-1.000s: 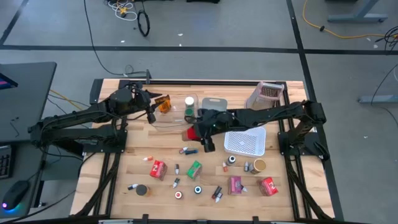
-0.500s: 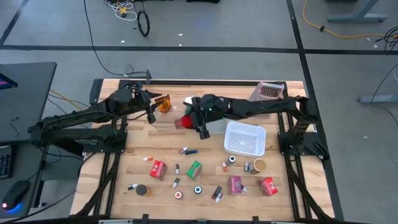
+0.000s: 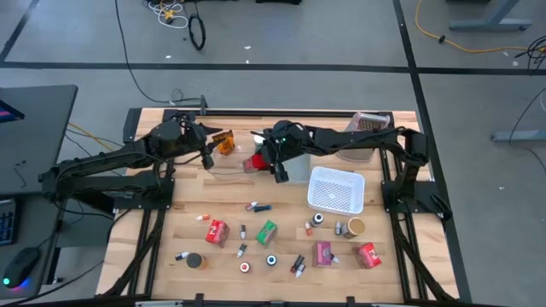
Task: Pick & Place Kitchen Items
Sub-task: Put the red seasoning can into the transparent bin
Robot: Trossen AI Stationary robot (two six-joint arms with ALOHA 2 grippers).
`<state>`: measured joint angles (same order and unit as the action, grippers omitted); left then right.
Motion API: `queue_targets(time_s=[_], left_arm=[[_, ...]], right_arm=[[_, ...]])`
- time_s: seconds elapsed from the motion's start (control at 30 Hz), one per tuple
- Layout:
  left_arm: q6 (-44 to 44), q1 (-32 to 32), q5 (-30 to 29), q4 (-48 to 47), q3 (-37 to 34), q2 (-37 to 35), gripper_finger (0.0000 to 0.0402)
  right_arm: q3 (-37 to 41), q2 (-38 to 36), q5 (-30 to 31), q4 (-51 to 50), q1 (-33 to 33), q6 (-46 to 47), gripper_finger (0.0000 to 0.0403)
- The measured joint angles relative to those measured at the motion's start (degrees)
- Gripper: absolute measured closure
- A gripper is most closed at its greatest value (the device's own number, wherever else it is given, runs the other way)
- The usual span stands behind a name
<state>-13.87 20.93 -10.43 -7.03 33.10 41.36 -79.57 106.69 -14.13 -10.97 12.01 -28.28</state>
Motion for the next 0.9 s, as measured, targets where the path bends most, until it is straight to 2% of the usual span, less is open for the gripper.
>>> queue_targets(time_s=[0.23,0.4,0.53,0.77,0.9], left_arm=[[0.0,0.0,0.0,0.0,0.0,0.0,0.0248],[0.0,0.0,0.0,0.0,0.0,0.0,0.0248],[0.0,0.0,0.0,0.0,0.0,0.0,0.0248],[0.0,0.0,0.0,0.0,0.0,0.0,0.0248],[0.0,0.0,0.0,0.0,0.0,0.0,0.0248]], right_arm=[[0.2,0.3,2.9,-1.2,1.0,-2.2,0.0164],[0.2,0.2,-0.5,4.6,0.9,-2.4,0.0164],[0.2,0.2,-3.3,3.8,0.9,-2.1,0.0164],[0.1,0.2,3.6,-3.7,1.2,-0.8,0.0164],[0.1,0.2,4.1,-6.0,1.8,-0.3,0.0164]])
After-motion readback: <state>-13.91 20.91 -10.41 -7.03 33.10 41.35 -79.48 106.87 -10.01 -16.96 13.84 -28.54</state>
